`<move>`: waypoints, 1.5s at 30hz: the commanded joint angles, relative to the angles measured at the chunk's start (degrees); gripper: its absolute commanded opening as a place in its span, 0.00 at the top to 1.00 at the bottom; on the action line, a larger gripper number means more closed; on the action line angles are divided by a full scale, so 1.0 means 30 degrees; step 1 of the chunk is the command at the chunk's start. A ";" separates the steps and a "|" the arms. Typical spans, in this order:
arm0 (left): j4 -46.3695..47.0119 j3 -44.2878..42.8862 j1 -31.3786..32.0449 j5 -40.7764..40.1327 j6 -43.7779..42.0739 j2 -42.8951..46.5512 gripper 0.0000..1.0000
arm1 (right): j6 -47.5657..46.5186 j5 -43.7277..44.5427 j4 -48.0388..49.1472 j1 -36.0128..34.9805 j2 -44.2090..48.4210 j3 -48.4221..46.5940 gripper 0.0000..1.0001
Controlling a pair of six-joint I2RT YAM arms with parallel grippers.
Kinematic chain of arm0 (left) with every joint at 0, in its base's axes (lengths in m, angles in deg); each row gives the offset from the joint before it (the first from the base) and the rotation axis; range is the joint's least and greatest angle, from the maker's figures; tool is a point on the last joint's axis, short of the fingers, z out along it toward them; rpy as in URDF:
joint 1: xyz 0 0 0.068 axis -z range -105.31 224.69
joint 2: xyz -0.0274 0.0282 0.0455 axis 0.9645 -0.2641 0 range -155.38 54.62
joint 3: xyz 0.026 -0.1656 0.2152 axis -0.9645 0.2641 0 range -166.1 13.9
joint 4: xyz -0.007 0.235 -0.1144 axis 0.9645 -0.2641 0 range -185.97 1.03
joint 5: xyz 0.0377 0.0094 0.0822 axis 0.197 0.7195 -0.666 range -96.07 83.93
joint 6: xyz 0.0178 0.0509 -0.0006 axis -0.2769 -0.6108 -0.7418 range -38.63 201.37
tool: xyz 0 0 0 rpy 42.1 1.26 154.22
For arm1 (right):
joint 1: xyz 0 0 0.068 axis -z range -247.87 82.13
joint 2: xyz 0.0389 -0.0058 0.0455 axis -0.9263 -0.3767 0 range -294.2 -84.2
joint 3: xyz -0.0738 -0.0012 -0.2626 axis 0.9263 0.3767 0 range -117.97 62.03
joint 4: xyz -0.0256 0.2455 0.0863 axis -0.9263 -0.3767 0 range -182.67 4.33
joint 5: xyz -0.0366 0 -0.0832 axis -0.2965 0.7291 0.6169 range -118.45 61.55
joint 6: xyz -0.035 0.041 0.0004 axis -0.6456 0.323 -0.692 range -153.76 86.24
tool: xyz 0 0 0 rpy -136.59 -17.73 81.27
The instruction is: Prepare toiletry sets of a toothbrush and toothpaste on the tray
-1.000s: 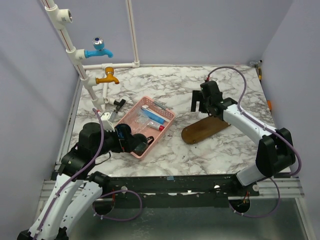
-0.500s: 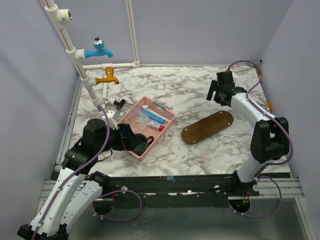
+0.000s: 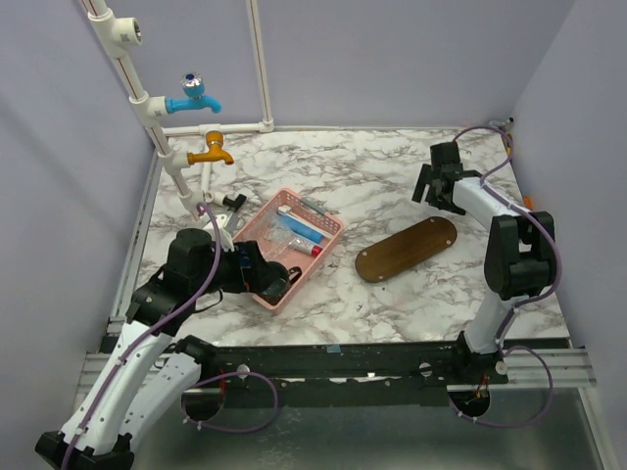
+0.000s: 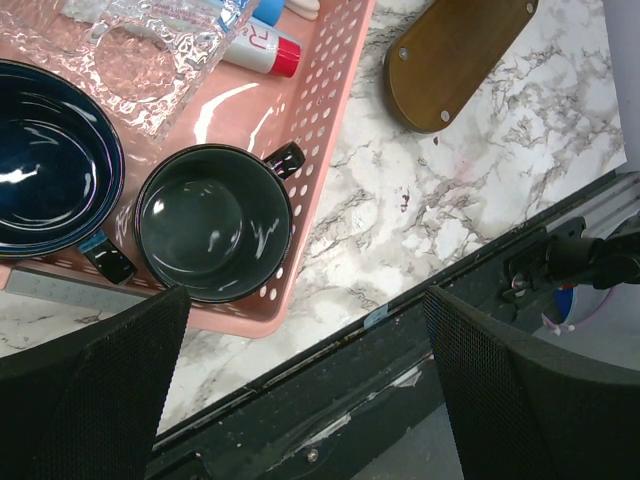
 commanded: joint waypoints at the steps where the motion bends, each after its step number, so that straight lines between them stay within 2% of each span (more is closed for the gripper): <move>1: -0.0209 -0.0139 0.0038 0.0090 -0.0330 0.0256 0.01 | -0.0267 -0.0445 0.0317 0.0582 -0.1063 -0.0752 0.00; 10: -0.0439 0.0000 0.0038 -0.0015 -0.0300 0.0540 0.01 | -0.0192 -0.1350 0.0153 0.0709 -0.2222 -0.1035 0.05; 25: -0.0033 0.0350 0.0053 0.0236 -0.0162 0.0607 0.01 | -0.0543 -0.2693 0.0010 0.0625 -0.0458 0.1728 0.14; 39: 0.0215 0.0696 0.0038 0.0338 -0.0037 0.1016 0.01 | -0.0616 -0.2776 -0.0194 -0.1006 0.1891 0.4314 0.13; 45: 0.0361 0.0799 0.0038 0.0320 0.0017 0.1039 0.01 | -0.0720 -0.2809 -0.0079 -0.2477 0.2790 0.5310 0.12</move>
